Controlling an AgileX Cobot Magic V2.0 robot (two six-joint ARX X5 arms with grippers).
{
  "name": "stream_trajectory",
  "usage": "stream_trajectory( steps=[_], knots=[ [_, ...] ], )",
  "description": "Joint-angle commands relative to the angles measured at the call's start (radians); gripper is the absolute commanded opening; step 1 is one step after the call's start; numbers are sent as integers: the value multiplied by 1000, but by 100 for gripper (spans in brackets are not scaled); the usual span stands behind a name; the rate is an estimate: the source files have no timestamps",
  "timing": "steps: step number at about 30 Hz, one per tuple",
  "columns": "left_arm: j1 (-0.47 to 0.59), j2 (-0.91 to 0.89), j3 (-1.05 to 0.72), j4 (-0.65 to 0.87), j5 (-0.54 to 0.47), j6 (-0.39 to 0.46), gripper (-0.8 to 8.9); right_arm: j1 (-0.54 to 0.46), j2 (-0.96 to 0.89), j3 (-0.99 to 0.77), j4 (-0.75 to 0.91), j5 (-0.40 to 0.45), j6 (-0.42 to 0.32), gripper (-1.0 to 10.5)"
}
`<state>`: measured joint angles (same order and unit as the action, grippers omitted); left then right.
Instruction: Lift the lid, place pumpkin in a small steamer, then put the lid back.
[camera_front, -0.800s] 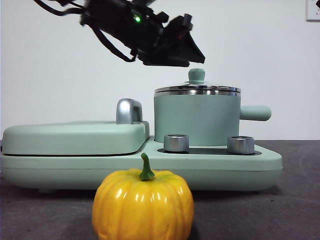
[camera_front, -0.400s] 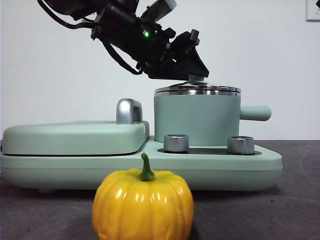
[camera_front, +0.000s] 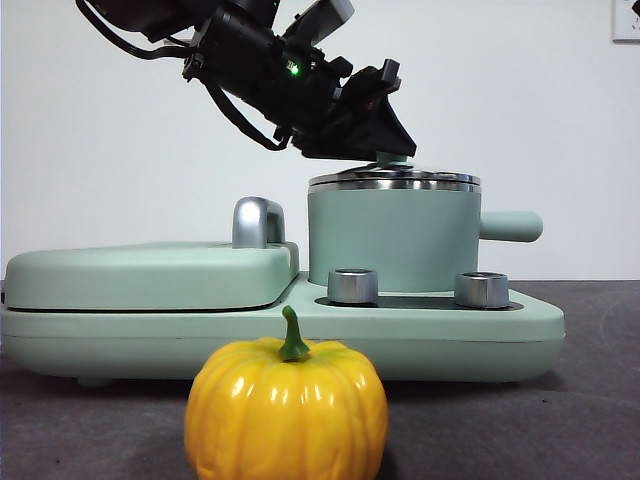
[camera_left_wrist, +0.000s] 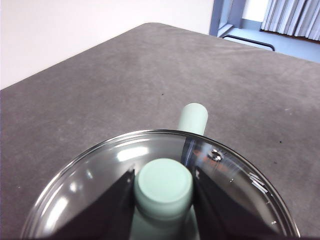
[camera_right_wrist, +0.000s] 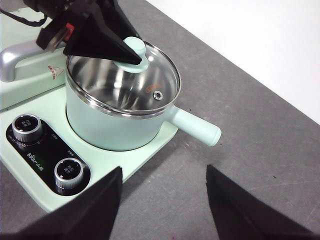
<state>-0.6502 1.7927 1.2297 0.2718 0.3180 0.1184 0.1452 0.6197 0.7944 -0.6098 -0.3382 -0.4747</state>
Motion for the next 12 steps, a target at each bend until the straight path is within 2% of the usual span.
stream_trajectory(
  steps=[1, 12],
  knots=[
    [-6, 25, 24, 10, -4, -4, 7, 3, 6, 21, 10, -2, 0, 268],
    [-6, -13, 24, 13, -39, -4, 7, 3, 6, 21, 10, -2, 0, 268]
  ],
)
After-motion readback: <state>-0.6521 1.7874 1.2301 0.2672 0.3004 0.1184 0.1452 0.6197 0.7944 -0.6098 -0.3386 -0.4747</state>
